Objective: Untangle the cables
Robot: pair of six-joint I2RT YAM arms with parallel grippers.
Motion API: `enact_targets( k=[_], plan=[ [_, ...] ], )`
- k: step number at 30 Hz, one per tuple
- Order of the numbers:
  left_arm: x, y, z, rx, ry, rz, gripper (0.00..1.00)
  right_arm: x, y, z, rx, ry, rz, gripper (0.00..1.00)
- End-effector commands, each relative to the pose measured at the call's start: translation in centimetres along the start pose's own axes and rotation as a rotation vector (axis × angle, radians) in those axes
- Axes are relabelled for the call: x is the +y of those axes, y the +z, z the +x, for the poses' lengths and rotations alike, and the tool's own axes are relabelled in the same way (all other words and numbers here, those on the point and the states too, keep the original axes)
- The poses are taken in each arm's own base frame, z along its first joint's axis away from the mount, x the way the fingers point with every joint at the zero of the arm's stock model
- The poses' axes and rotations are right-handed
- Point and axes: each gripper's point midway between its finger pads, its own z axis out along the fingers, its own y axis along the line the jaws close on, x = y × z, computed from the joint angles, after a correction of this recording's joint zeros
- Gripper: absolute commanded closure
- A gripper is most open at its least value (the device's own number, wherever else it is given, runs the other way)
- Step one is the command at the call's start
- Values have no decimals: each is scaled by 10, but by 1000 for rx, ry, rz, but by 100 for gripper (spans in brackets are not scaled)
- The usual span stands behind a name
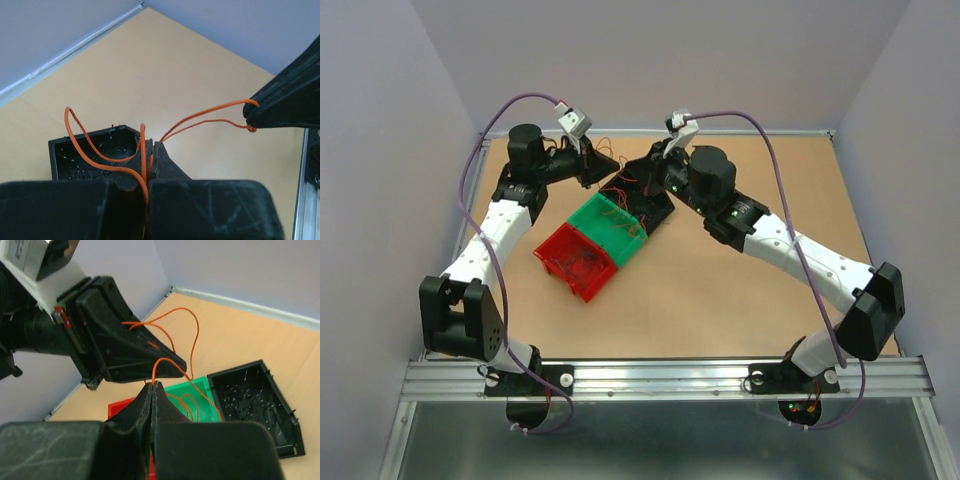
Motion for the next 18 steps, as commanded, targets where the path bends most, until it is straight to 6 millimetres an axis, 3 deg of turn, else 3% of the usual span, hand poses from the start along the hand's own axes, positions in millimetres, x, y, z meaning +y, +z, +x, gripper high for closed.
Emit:
enact_targets(
  k=[1, 2, 6, 7, 11, 14, 18],
  plan=[
    [8, 0, 17, 26, 71, -3, 100, 8, -4, 22, -19, 70, -78, 99],
    [16, 2, 33, 61, 51, -24, 100, 11, -4, 24, -28, 76, -101, 99],
    [41, 5, 81, 174, 73, -67, 100, 7, -9, 77, 57, 124, -133, 99],
    [44, 4, 93, 204, 75, -71, 100, 9, -8, 75, 50, 136, -146, 99],
    [67, 1, 145, 366, 122, -85, 100, 1, -3, 122, 143, 189, -130, 99],
    [72, -11, 169, 458, 132, -108, 100, -10, 6, 151, 199, 193, -94, 100],
    [76, -26, 181, 523, 165, -162, 100, -25, 15, 183, 258, 199, -39, 99]
  ],
)
